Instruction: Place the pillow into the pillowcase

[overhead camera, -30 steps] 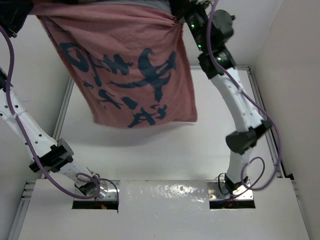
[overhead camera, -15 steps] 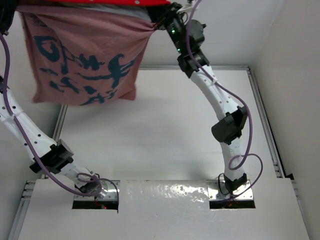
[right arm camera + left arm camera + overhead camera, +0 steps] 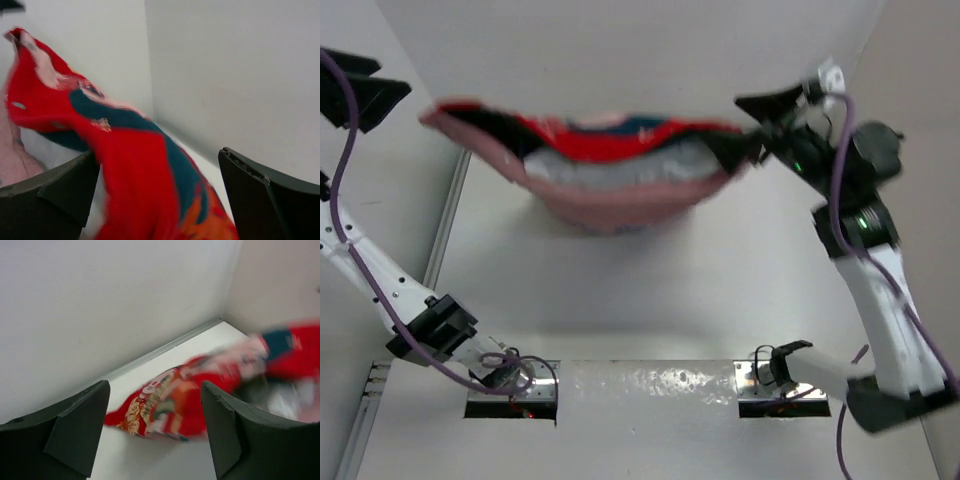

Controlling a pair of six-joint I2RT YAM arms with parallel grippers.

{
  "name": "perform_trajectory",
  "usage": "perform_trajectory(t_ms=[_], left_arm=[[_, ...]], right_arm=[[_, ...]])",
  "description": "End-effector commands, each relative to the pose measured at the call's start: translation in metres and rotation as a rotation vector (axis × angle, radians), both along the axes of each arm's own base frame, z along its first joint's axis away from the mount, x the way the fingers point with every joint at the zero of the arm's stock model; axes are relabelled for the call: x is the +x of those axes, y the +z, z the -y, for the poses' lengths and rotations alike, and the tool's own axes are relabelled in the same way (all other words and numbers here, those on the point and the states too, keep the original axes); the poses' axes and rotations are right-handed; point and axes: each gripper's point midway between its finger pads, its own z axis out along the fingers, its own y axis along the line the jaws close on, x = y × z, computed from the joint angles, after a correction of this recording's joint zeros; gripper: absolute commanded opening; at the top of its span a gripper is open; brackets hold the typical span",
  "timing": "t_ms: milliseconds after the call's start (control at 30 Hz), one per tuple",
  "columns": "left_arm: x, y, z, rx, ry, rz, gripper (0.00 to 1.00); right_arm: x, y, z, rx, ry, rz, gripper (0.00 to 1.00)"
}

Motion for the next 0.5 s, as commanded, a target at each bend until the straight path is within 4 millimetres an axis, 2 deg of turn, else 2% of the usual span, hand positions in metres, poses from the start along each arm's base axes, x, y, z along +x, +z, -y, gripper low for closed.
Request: perform_trajectory(t_ms=[0, 33, 67, 133, 200, 267, 300, 333, 400, 433, 467], left_arm=[[-0.002, -0.06, -0.057, -0.121, 0.064, -0.238, 0.73], [-0.004, -0.066, -0.071, -0.124, 0.103, -0.232, 0.78], [-0.008, -0.07, -0.092, -0.143, 0.163, -0.233, 0.88], [-0.004, -0.077, -0.113, -0.188, 0.185, -0.258, 0.91], [0.001, -0.081, -0.126, -0.192, 0.193, -0.258, 0.9], [0.002, -0.082, -0.127, -0.169, 0.196, -0.239, 0.86], [0.0, -0.08, -0.123, -0.128, 0.196, -0.213, 0.86], [-0.001, -0.079, -0.12, -0.107, 0.198, -0.197, 0.86], [-0.004, -0.08, -0.113, -0.063, 0.198, -0.169, 0.87], [-0.005, -0.082, -0.111, -0.058, 0.197, -0.167, 0.87], [-0.005, -0.086, -0.111, -0.071, 0.196, -0.175, 0.87]], right_arm=[[-0.067, -0.088, 0.023, -0.329, 0.029, -0.095, 0.99], [-0.094, -0.102, 0.04, -0.352, -0.02, -0.143, 0.99], [-0.106, -0.105, 0.046, -0.358, -0.038, -0.155, 0.99], [-0.132, -0.11, 0.06, -0.365, -0.078, -0.182, 0.99], [-0.134, -0.114, 0.065, -0.365, -0.101, -0.218, 0.99], [-0.11, -0.138, 0.074, -0.339, -0.197, -0.349, 0.99], [-0.095, -0.161, 0.074, -0.34, -0.223, -0.419, 0.99], [-0.087, -0.175, 0.071, -0.32, -0.224, -0.484, 0.99], [-0.061, -0.22, 0.057, -0.326, -0.19, -0.63, 0.99], [-0.054, -0.234, 0.05, -0.275, -0.191, -0.718, 0.99], [-0.037, -0.254, 0.043, -0.275, -0.19, -0.778, 0.99]])
